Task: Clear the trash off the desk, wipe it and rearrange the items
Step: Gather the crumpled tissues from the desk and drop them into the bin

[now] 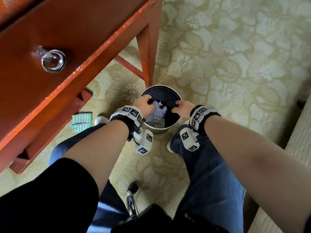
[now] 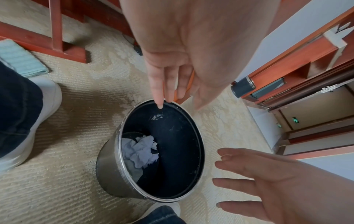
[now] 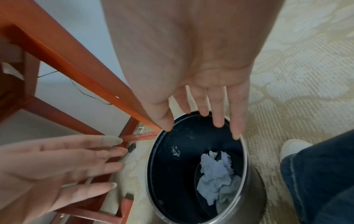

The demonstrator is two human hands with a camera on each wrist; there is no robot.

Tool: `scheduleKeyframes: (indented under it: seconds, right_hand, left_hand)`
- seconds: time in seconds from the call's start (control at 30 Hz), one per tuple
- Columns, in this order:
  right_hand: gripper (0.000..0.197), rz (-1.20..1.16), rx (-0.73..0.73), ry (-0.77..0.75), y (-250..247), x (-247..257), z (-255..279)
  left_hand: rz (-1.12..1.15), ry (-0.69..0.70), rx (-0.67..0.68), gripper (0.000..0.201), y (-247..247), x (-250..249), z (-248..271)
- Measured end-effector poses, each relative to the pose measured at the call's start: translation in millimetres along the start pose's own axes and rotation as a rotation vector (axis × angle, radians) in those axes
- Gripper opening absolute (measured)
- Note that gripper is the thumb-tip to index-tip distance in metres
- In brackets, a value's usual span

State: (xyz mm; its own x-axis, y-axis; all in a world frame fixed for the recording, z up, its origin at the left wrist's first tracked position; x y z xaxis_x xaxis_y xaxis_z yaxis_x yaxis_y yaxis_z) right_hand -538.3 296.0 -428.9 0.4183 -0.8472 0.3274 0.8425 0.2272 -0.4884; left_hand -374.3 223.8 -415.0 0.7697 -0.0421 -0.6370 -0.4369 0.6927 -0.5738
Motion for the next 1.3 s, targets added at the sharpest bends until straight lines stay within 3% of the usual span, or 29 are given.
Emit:
scheduleKeyframes:
  seconds: [0.37,0.77,1.0,1.3]
  right_hand:
    - [0.053,0.159,-0.184,-0.299,3,27,125]
    - [0.041,0.291,-0.277,-0.556,37,8,246]
    - [0.041,0.389,-0.269,-0.617,59,-2,278]
    - [0.034,0.415,-0.263,-0.613,59,16,276]
  left_hand:
    - [-0.112,0.140,-0.183,0.037,-34,-34,100]
    - [-0.229,0.249,-0.416,0.028,-53,-40,236]
    - [-0.230,0.266,-0.429,0.028,-50,-26,274]
    - [-0.191,0.216,-0.354,0.025,-56,-13,268]
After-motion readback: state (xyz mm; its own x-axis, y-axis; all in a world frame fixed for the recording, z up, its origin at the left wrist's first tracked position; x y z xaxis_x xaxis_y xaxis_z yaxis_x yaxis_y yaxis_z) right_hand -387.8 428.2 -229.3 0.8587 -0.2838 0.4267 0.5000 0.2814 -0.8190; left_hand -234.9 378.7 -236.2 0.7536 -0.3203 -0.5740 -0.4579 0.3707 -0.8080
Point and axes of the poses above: each hand's wrist, its own z-axis away from the middle knuckle, its own y-axis out of the palm, x = y × z, the point moved 3 cm from there along -z, towards the middle knuckle, and after that the axes turned 6 degrees about y, right-handed, at the moved point
